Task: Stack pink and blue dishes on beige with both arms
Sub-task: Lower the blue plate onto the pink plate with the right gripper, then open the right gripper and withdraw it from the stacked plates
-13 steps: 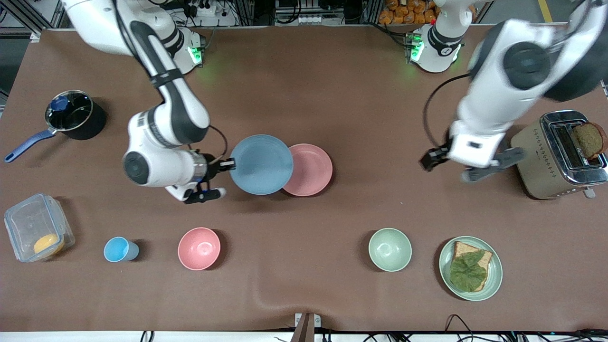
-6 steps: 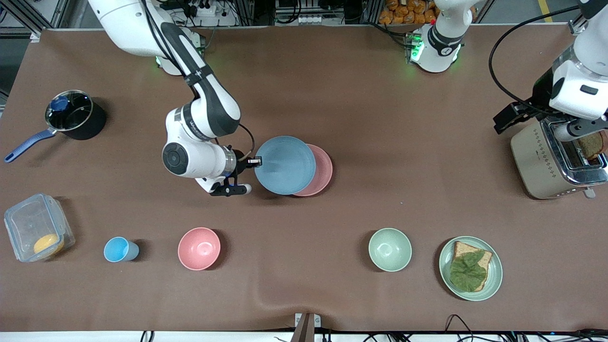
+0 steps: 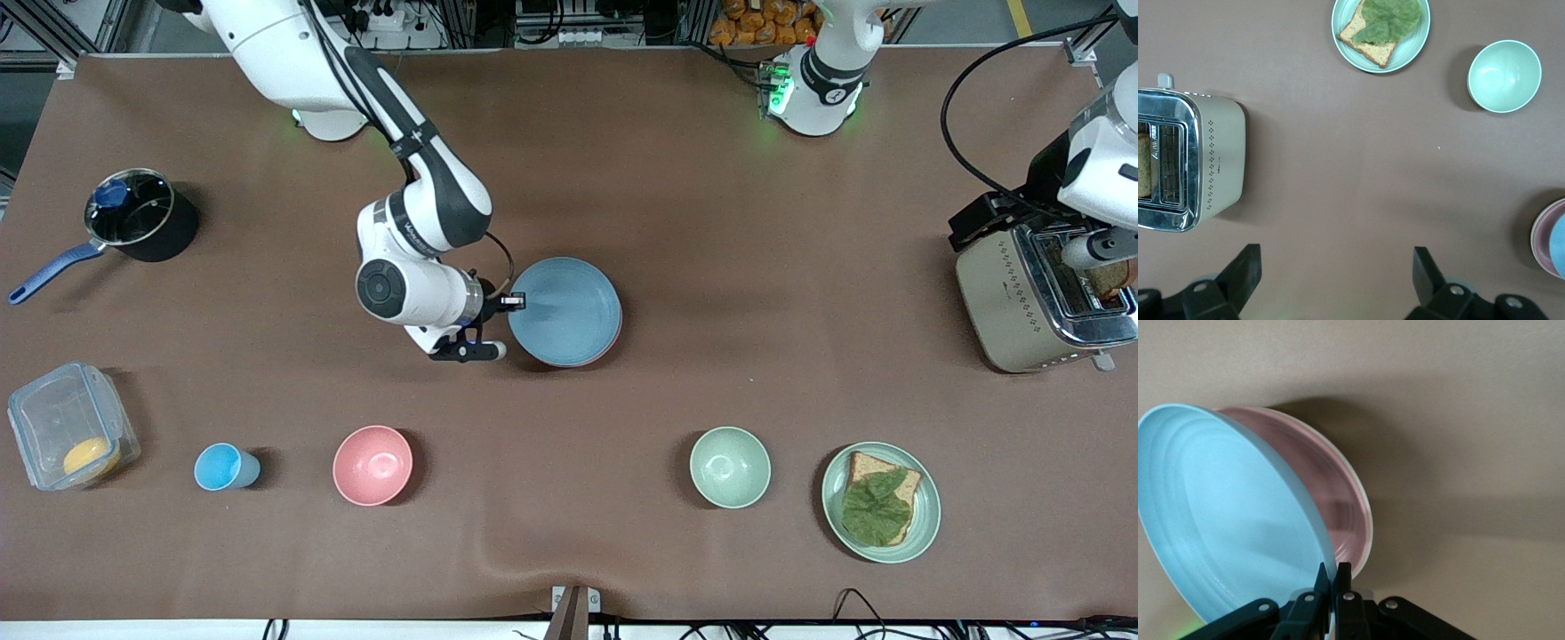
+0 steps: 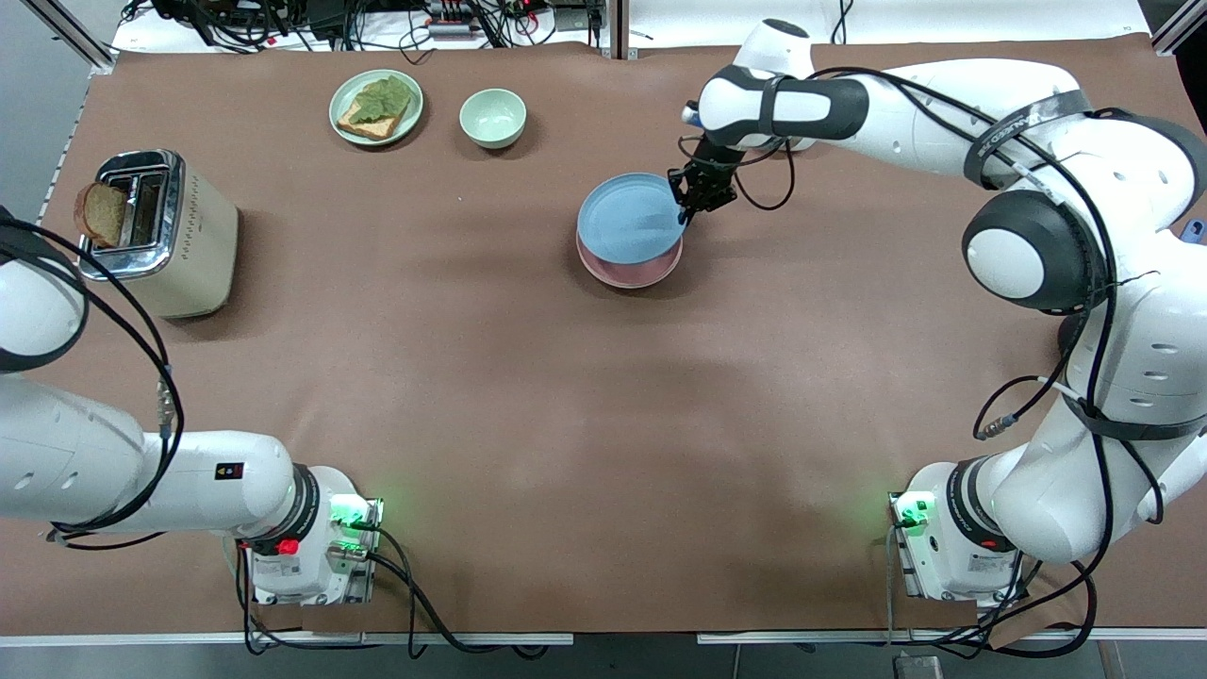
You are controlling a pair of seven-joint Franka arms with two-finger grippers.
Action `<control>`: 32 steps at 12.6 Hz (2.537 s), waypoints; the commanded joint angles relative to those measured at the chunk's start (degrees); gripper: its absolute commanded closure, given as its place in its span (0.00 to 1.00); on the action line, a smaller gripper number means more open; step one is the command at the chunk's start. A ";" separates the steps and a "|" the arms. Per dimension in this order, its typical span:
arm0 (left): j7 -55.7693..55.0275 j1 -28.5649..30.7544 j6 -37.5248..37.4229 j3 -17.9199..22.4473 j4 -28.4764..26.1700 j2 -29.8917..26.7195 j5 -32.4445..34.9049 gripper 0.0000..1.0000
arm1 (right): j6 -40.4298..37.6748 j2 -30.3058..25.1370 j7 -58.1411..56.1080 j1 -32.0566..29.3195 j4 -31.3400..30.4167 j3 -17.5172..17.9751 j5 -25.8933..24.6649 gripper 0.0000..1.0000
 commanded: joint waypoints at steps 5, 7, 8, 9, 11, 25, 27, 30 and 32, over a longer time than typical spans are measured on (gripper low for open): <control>1.05 0.06 -1.89 0.28 -0.80 -1.10 -1.28 0.00 | 0.77 1.09 0.88 0.88 0.74 -0.44 1.07 0.90; 1.05 -0.03 -1.89 0.19 -0.71 -1.10 -1.28 0.00 | 0.59 1.09 0.97 0.88 0.65 -0.44 1.07 0.13; 1.05 -0.03 -1.89 0.19 -0.71 -1.10 -1.28 0.00 | 0.16 0.91 0.88 0.53 0.65 -0.44 1.07 0.00; 1.05 -0.03 -1.89 0.10 -0.71 -1.18 -1.45 0.00 | -0.11 0.65 0.79 0.09 0.65 -0.44 0.98 0.00; 1.05 -0.03 -1.81 0.19 -0.71 -1.10 -2.94 0.00 | -3.17 -0.49 0.70 -0.87 0.83 -0.79 0.72 0.00; 7.29 1.02 -2.24 0.98 1.48 -0.75 -2.16 0.00 | -22.95 -18.68 -12.81 -21.44 0.91 -0.70 -24.07 0.00; 7.29 1.64 -3.21 0.98 2.10 -0.48 -2.25 0.00 | -26.02 -21.66 -16.85 -25.47 1.09 -0.62 -24.16 0.00; 7.37 1.64 -3.56 0.63 2.28 -0.74 -2.77 0.00 | -29.54 -26.94 -18.45 -29.78 1.44 -0.70 -24.33 0.00; 7.37 1.55 -4.35 0.28 2.28 -0.92 -2.95 0.00 | -32.44 -29.14 -21.25 -32.59 2.05 -0.53 -24.33 0.00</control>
